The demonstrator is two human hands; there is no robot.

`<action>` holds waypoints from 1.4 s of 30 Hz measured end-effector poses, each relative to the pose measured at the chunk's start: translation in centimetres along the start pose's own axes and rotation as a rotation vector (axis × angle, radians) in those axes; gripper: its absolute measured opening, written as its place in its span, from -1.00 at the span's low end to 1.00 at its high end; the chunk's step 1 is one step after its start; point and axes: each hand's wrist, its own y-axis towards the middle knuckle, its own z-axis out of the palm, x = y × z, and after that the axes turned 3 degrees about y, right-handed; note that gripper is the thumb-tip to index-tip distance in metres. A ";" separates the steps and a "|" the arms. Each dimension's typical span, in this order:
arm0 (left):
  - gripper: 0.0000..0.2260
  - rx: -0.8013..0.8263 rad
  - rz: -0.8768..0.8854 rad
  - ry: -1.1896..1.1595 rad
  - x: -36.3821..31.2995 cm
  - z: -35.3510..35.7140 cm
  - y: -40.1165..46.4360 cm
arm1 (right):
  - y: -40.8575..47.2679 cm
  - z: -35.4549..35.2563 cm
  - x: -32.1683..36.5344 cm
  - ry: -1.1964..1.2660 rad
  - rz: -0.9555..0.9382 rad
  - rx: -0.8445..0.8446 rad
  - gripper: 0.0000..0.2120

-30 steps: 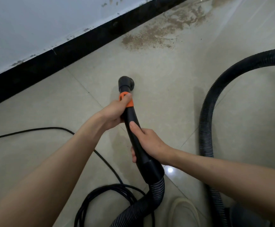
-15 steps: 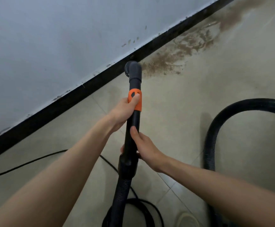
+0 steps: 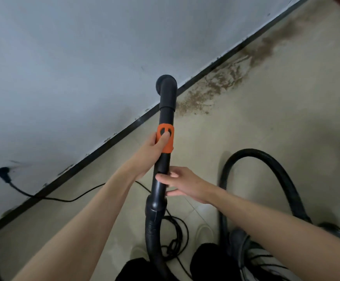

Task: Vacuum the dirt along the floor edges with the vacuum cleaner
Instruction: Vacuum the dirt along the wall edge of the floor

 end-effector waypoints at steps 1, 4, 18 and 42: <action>-0.82 0.008 -0.007 -0.006 -1.3 -0.5 -1.5 | -1.4 0.6 1.5 -0.026 0.016 0.001 -0.71; -0.75 0.048 -0.017 0.037 -4.5 -1.7 -5.4 | -5.3 2.2 5.4 -0.077 0.049 -0.003 -0.67; -0.89 0.055 0.114 0.087 -21.3 -0.1 -7.4 | -12.6 -1.1 18.5 0.053 -0.091 -0.073 -0.64; -0.83 0.317 0.194 -0.003 -43.6 13.4 14.3 | -12.4 -28.0 35.7 -0.097 -0.264 -0.405 -0.74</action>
